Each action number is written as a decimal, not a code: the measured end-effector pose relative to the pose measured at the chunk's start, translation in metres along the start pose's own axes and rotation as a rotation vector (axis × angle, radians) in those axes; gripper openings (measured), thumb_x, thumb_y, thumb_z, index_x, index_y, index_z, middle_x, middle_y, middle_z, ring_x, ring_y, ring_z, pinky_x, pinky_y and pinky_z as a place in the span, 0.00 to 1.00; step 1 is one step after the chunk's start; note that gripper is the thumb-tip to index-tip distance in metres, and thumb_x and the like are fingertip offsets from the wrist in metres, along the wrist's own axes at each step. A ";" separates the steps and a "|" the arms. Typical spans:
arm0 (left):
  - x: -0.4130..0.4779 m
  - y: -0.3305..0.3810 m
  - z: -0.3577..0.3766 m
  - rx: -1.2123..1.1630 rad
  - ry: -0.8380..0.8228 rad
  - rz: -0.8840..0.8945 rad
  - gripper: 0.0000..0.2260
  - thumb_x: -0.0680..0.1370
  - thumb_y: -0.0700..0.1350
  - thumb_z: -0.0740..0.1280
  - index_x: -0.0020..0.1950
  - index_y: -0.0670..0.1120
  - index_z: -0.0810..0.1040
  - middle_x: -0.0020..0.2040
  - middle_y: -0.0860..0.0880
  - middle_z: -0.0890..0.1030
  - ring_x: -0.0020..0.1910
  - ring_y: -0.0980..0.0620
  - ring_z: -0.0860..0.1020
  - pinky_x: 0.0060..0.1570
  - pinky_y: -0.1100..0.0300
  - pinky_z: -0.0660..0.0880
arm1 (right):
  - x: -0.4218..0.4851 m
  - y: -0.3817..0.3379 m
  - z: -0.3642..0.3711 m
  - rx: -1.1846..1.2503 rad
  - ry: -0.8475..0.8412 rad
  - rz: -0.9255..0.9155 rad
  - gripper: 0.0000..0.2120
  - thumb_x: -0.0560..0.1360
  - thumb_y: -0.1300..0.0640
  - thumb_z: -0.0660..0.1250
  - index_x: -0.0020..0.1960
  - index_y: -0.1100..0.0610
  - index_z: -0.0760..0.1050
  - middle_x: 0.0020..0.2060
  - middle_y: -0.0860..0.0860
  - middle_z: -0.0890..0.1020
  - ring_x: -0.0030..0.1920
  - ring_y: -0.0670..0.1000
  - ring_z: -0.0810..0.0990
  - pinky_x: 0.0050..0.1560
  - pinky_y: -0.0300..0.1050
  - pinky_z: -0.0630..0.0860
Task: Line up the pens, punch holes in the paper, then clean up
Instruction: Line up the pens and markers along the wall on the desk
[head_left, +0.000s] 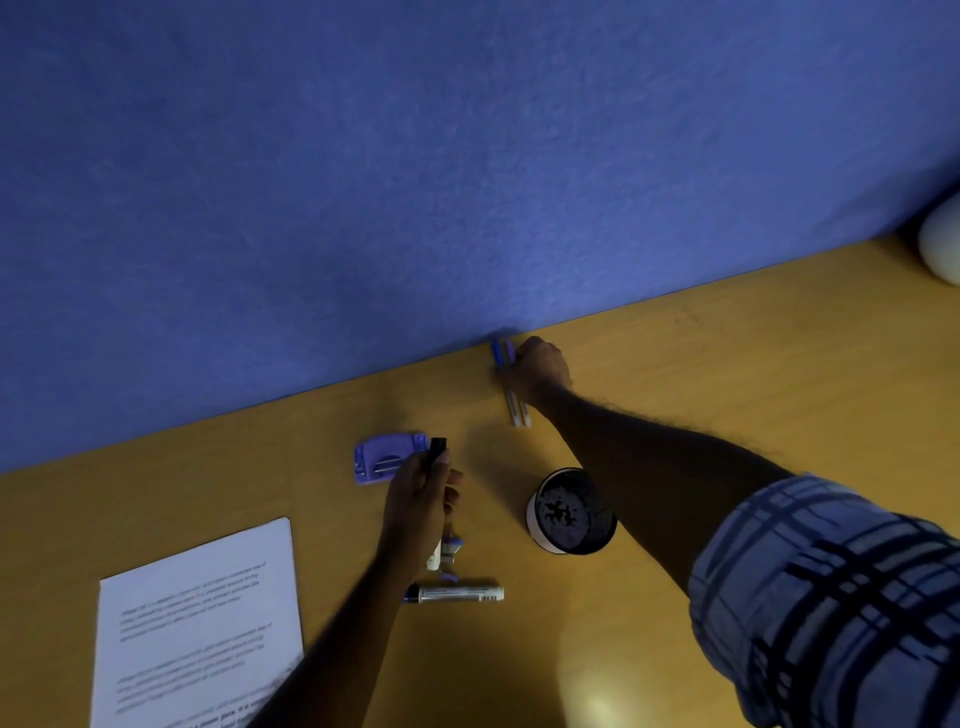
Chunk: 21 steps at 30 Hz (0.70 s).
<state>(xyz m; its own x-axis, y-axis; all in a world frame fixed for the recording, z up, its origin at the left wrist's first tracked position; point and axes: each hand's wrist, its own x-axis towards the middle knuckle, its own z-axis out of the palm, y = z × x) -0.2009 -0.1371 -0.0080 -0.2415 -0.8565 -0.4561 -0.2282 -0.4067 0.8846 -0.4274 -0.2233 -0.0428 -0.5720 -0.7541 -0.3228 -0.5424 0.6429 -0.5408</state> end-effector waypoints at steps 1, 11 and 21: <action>0.002 0.000 0.001 -0.005 0.008 0.006 0.12 0.81 0.50 0.63 0.50 0.41 0.76 0.37 0.47 0.80 0.30 0.55 0.76 0.32 0.52 0.75 | 0.000 0.000 -0.001 0.011 0.004 0.000 0.21 0.70 0.49 0.72 0.57 0.60 0.75 0.51 0.56 0.80 0.51 0.56 0.79 0.51 0.55 0.81; 0.032 0.022 0.020 -0.050 0.027 0.081 0.06 0.81 0.47 0.64 0.52 0.45 0.78 0.39 0.46 0.80 0.35 0.57 0.80 0.32 0.66 0.76 | -0.018 0.003 -0.028 0.227 0.077 -0.160 0.09 0.75 0.57 0.64 0.43 0.63 0.78 0.40 0.56 0.81 0.40 0.54 0.78 0.38 0.46 0.71; 0.074 0.071 0.046 0.003 0.104 0.228 0.09 0.80 0.46 0.65 0.42 0.43 0.76 0.37 0.47 0.78 0.40 0.50 0.76 0.40 0.55 0.71 | -0.075 -0.008 -0.057 0.532 -0.481 -0.273 0.07 0.76 0.64 0.68 0.54 0.62 0.80 0.42 0.57 0.82 0.33 0.47 0.78 0.30 0.38 0.73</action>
<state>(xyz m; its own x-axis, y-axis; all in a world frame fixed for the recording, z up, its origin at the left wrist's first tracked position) -0.2782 -0.2146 0.0168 -0.1891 -0.9541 -0.2322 -0.1814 -0.1985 0.9632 -0.4153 -0.1644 0.0303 -0.0629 -0.9306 -0.3606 -0.1869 0.3659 -0.9117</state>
